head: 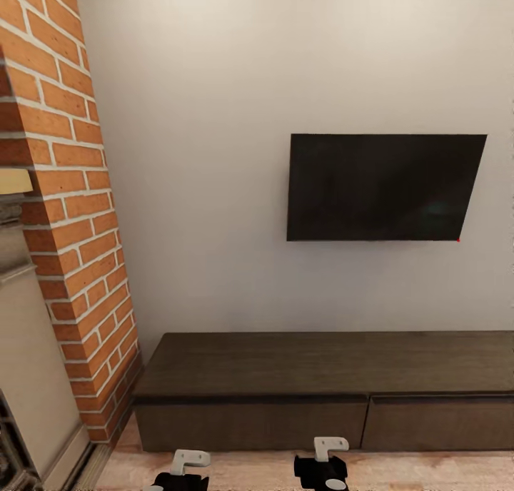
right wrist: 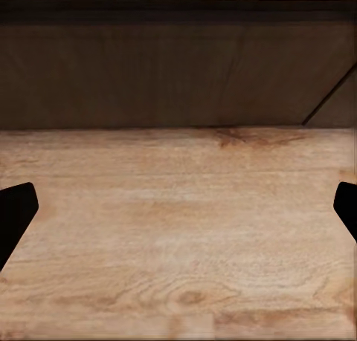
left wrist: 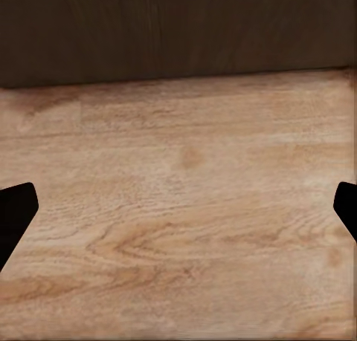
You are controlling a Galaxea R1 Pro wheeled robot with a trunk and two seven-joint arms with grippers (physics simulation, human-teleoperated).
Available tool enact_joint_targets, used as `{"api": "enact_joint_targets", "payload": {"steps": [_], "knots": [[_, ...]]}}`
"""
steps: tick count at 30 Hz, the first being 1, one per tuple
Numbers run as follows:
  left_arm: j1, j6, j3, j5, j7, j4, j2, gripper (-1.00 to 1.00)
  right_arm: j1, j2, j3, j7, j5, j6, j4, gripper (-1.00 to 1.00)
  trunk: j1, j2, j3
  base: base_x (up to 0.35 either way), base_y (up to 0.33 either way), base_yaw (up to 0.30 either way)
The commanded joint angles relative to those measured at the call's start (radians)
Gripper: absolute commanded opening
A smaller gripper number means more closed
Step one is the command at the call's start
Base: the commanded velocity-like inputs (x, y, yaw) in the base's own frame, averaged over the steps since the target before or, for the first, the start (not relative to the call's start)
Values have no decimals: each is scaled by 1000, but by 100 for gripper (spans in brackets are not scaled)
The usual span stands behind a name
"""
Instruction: Place each of the two pumpkins and all three candles from the living room inside a cabinet in the living room (use any cabinet), then make sure every cabinet is closed, and position the cauldron so it is next to a table in the living room.
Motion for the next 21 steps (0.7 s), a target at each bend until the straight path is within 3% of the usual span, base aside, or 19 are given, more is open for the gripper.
{"api": "enact_joint_targets", "payload": {"steps": [1,21], "knots": [[-1,4,-7,11,9,-2,1,100,-1,0,8,-5,-11,-6,0,100,-4,7,2,-100,0,0],[-1,20,-7,6,18,13,-1,100,-1,0,8,-5,-11,-6,2,100,-81,147,65,-10,0,0]]}}
